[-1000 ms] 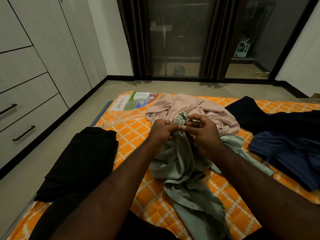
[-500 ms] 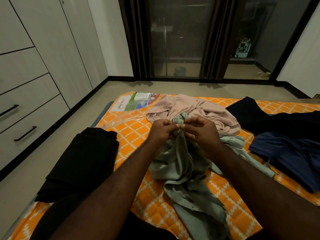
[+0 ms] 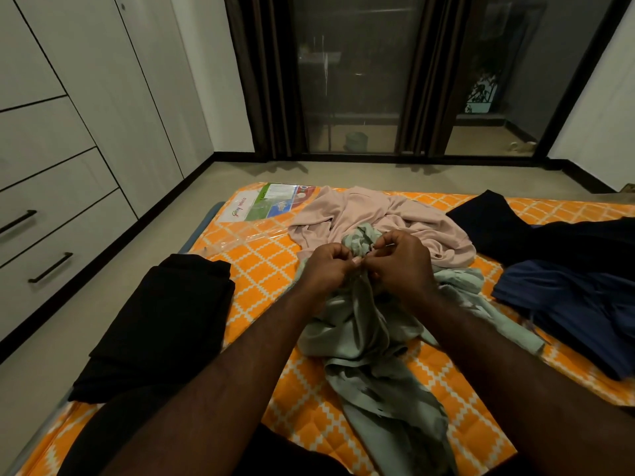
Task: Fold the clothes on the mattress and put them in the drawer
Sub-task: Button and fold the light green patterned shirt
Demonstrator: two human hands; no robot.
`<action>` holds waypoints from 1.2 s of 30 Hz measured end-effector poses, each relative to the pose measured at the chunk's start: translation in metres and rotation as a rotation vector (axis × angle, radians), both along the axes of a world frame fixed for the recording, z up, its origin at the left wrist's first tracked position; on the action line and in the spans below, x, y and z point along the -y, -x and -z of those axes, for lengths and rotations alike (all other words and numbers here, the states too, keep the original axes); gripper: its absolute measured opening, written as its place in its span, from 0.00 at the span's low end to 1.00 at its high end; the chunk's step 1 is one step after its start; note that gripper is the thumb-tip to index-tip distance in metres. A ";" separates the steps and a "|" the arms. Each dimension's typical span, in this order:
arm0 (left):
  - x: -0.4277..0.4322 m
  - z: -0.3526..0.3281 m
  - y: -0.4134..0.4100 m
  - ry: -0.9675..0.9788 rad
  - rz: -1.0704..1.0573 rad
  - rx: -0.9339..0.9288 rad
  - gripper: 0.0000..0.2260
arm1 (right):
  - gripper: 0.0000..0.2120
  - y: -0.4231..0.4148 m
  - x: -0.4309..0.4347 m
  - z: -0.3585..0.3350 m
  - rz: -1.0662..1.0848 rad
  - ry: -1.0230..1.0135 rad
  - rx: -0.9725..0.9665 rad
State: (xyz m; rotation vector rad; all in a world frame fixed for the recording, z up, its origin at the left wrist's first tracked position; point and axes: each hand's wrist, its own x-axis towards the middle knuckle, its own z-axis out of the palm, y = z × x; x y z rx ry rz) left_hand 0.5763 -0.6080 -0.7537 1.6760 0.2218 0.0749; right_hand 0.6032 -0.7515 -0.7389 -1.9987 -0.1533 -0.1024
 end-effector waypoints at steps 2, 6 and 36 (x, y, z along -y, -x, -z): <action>0.002 0.000 0.000 -0.004 -0.007 -0.009 0.06 | 0.16 0.000 0.000 0.000 -0.004 0.034 0.007; 0.002 -0.003 0.002 0.044 -0.037 0.035 0.07 | 0.21 0.001 0.003 -0.003 -0.069 -0.154 -0.101; 0.035 0.010 -0.001 -0.070 -0.400 0.088 0.05 | 0.11 0.010 -0.007 0.005 -0.094 0.183 0.255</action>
